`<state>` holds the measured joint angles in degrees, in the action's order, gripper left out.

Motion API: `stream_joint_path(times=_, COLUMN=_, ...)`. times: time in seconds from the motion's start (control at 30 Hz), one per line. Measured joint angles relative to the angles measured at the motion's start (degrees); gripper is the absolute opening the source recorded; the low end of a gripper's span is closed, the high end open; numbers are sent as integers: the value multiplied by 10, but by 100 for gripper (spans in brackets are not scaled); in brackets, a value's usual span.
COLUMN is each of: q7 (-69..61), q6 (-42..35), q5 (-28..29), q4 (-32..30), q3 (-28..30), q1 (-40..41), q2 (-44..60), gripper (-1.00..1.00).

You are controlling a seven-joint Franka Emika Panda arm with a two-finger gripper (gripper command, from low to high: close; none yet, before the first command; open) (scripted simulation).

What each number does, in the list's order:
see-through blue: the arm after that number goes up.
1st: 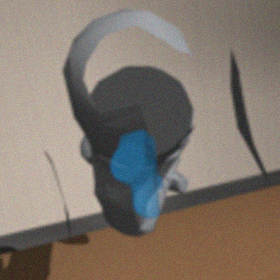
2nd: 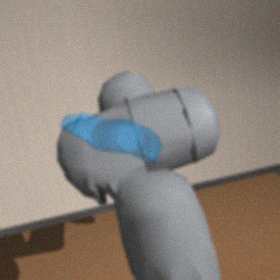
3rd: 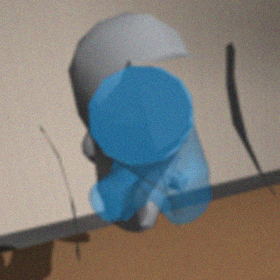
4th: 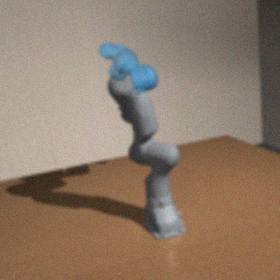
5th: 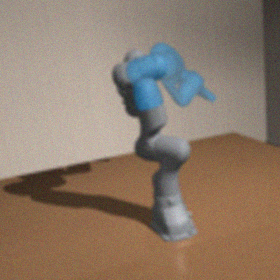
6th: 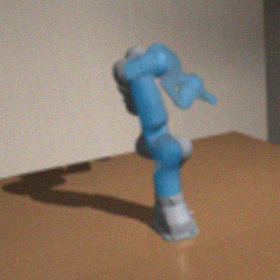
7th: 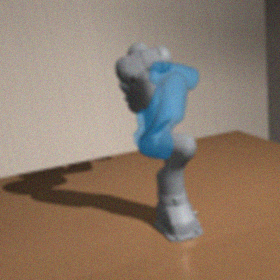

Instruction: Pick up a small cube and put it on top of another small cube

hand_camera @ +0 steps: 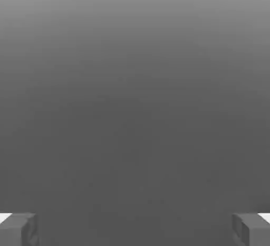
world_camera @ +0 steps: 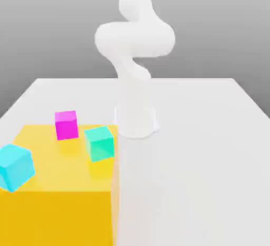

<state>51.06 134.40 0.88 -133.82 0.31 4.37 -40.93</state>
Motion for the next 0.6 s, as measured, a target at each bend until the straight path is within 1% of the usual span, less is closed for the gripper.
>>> stream_joint_path(times=0.3, q7=188, q6=95, q5=29, q4=-74, q3=30, q1=148, q2=178, gripper=0)
stream_joint_path(times=0.47, q7=284, q6=147, q5=37, q4=-114, q3=66, q1=213, q2=275, gripper=0)
stream_joint_path(times=0.6, q7=349, q6=189, q5=26, q4=-147, q3=102, q1=256, q2=353, gripper=0)
